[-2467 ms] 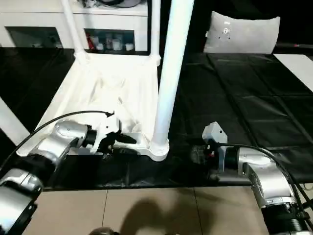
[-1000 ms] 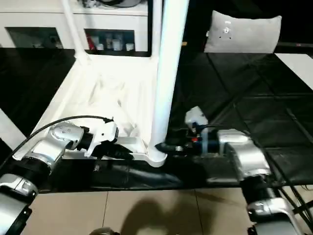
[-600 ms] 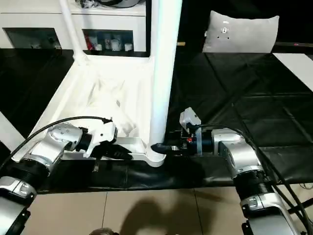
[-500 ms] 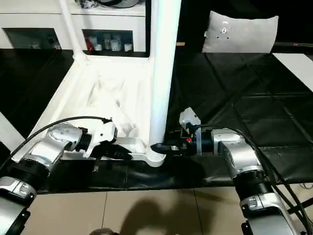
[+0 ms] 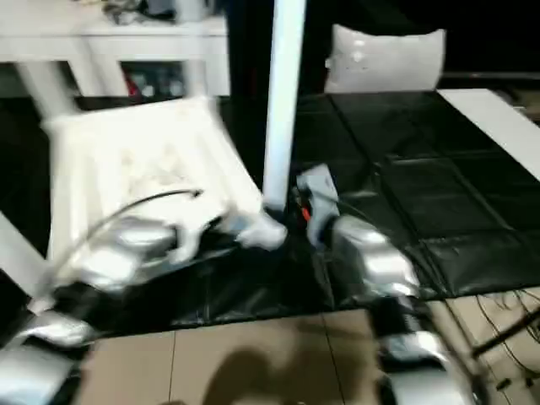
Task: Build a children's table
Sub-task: Rotate leg to tighten
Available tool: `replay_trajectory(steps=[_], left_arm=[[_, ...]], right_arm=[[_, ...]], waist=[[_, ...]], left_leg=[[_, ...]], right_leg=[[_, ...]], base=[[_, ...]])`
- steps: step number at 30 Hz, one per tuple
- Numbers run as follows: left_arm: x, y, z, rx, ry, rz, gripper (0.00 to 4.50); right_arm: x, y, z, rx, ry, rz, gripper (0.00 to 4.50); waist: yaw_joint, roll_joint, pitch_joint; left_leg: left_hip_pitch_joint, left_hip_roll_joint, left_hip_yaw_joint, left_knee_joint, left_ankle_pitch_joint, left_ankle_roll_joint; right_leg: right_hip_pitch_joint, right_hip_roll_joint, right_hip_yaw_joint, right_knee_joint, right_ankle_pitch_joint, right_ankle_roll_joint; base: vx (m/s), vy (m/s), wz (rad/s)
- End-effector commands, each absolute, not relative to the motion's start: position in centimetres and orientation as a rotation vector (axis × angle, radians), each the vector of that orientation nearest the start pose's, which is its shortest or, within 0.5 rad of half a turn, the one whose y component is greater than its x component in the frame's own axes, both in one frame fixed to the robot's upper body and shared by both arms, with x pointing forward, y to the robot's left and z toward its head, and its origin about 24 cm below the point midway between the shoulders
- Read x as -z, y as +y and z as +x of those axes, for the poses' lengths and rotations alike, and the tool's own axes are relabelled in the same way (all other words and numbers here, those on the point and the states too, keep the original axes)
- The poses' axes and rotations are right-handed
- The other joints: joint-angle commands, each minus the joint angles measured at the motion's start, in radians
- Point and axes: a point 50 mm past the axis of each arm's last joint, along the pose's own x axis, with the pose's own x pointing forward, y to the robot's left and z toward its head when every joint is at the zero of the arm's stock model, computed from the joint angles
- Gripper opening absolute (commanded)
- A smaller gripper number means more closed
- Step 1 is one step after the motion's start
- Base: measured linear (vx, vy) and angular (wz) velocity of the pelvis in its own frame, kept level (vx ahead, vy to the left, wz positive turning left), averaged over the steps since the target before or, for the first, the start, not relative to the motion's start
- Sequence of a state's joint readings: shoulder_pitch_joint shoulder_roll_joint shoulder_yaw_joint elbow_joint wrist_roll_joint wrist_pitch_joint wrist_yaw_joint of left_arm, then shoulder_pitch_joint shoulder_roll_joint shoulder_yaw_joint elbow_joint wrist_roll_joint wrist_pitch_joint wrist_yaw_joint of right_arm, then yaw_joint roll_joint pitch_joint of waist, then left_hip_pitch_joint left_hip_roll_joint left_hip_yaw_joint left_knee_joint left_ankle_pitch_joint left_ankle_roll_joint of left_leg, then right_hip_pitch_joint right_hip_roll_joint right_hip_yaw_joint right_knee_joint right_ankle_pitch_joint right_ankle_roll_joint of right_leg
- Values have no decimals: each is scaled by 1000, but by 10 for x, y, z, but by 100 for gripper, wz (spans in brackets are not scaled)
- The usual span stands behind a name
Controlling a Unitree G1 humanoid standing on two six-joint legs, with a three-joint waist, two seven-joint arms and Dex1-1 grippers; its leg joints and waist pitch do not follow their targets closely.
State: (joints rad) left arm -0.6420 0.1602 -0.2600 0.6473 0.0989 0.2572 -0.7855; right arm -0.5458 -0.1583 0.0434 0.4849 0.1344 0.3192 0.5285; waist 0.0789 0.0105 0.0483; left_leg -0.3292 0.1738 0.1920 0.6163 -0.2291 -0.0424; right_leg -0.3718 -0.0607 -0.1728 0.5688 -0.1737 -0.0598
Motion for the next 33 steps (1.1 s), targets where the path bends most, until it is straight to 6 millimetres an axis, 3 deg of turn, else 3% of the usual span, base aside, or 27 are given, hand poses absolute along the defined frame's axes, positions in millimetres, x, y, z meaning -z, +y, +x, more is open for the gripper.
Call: replay_trajectory(steps=[1,4,6,9,11,15,19,20,21,28,29,33], left_arm=[[-53,58,333,1062,339,346,0],[-53,61,332,1060,324,365,0],[-52,70,330,1081,313,384,0],[-51,81,325,1146,288,425,0],[-49,90,320,1214,289,426,0],[-47,98,316,1285,306,444,0],[-48,112,305,1467,333,461,0],[-48,115,304,1498,344,476,0],[-47,117,303,1528,356,490,0],[-50,121,297,1660,385,534,0],[-51,120,296,1691,385,535,0],[-54,117,294,1756,378,551,0]], right_arm=[[-48,-105,333,-673,324,8,262],[-51,-106,331,-691,295,37,298],[-55,-120,328,-716,259,50,306],[-60,-139,326,-748,231,14,341],[-65,-155,316,-879,214,-86,349],[-69,-171,308,-973,232,-117,390],[-79,-192,302,-1094,248,-176,390],[-81,-192,300,-1136,257,-164,390],[-82,-193,298,-1179,266,-150,390],[-83,-188,285,-1409,338,-140,346],[-81,-186,284,-1441,359,-138,320],[-78,-179,284,-1502,380,-116,288]], waist=[[5,0,-59],[15,-1,-65],[20,-2,-65],[31,-4,-72],[43,2,-74],[56,3,-75],[69,0,-73],[70,-5,-74],[74,-2,-74],[94,-4,-74],[95,-4,-74],[95,-7,-75]], left_leg=[[6,75,-48,-80,-176,34],[-1,82,-47,-81,-117,48],[-4,79,-44,-79,-104,60],[-17,70,-41,-75,-53,87],[-20,67,-37,-71,-23,113],[-19,76,-37,-70,-15,134],[-15,74,-33,-71,-31,128],[-15,76,-33,-71,-29,130],[-14,79,-34,-71,-26,132],[-12,82,-35,-72,-27,123],[-12,82,-35,-73,-25,118],[-12,82,-35,-73,-25,114]], right_leg=[[39,-133,78,-108,-453,11],[43,-136,91,-84,-346,-37],[45,-138,94,-80,-330,-45],[53,-134,96,-70,-291,-32],[51,-126,93,-67,-265,-17],[47,-122,90,-60,-231,-16],[45,-122,89,-67,-287,-8],[45,-122,91,-65,-285,-6],[41,-122,91,-64,-281,-9],[41,-125,91,-61,-283,-20],[41,-125,92,-62,-283,-21],[41,-125,91,-62,-290,-20]], base=[[0,0,0],[0,0,0],[0,0,0],[0,0,0],[0,0,0],[0,0,0],[0,0,0],[0,0,0],[0,0,0],[0,0,0],[0,0,0],[0,0,0]])
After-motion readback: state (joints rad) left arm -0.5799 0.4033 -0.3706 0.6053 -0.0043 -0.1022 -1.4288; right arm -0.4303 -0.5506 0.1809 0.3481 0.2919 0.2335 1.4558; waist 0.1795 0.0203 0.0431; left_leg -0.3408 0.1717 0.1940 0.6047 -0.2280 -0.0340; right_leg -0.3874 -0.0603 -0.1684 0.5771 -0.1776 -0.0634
